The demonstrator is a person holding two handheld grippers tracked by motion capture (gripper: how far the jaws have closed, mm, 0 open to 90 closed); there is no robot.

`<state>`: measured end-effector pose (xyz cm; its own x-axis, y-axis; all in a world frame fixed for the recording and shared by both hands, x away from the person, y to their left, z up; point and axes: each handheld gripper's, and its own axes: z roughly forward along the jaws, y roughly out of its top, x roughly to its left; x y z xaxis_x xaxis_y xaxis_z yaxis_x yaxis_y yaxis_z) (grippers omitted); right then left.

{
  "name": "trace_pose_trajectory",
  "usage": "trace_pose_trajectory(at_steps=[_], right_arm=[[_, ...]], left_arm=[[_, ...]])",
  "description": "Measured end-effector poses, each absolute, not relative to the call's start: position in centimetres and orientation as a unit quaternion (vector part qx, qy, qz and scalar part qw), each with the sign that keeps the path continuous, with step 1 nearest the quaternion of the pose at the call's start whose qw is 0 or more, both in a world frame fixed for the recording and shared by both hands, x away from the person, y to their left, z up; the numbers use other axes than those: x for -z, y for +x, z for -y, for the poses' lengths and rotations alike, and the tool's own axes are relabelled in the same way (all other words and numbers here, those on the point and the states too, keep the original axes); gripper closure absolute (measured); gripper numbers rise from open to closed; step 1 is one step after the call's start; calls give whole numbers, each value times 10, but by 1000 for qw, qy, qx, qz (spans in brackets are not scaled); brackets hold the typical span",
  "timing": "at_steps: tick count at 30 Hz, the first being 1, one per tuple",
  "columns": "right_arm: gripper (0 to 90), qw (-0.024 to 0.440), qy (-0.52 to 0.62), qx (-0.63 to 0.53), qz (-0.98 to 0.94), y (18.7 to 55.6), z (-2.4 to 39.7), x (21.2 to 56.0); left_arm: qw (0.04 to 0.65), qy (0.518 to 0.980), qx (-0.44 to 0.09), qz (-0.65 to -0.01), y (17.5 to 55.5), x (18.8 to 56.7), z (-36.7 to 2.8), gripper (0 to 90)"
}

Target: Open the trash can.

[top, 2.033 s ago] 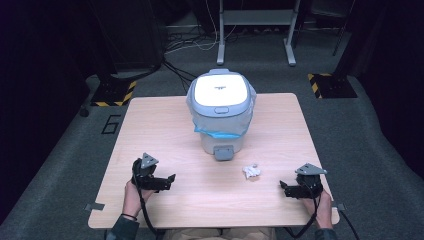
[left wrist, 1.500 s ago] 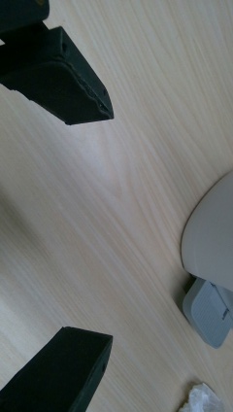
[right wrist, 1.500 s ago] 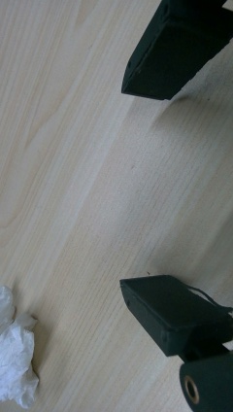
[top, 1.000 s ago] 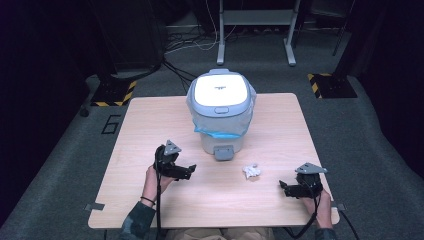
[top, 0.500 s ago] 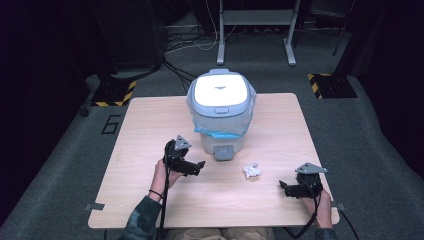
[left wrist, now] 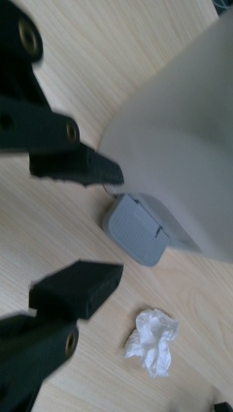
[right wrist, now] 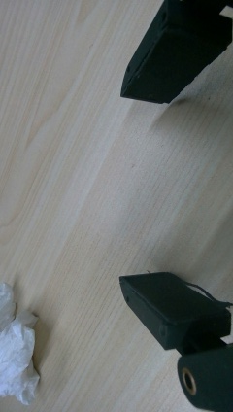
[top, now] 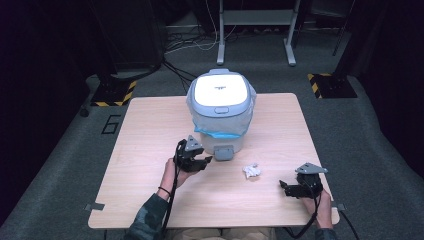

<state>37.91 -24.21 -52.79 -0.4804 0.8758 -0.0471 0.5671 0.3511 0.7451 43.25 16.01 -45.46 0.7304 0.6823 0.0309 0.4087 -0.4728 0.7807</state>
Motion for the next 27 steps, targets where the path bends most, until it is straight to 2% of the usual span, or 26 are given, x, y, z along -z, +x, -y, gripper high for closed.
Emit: trace_pose_trajectory(at_steps=[1,5,14,27], right_arm=[[104,227,458,-341,-789,379,242,528],[108,227,458,-341,-789,379,242,528],[121,226,458,-343,-789,379,242,528],[127,226,458,-344,-788,379,242,528]], left_arm=[[401,841,-172,-320,433,457,-157,695],[405,839,-178,-316,437,465,-147,896],[408,837,-186,-313,447,481,-128,900],[391,839,-228,-304,458,502,-104,900]])
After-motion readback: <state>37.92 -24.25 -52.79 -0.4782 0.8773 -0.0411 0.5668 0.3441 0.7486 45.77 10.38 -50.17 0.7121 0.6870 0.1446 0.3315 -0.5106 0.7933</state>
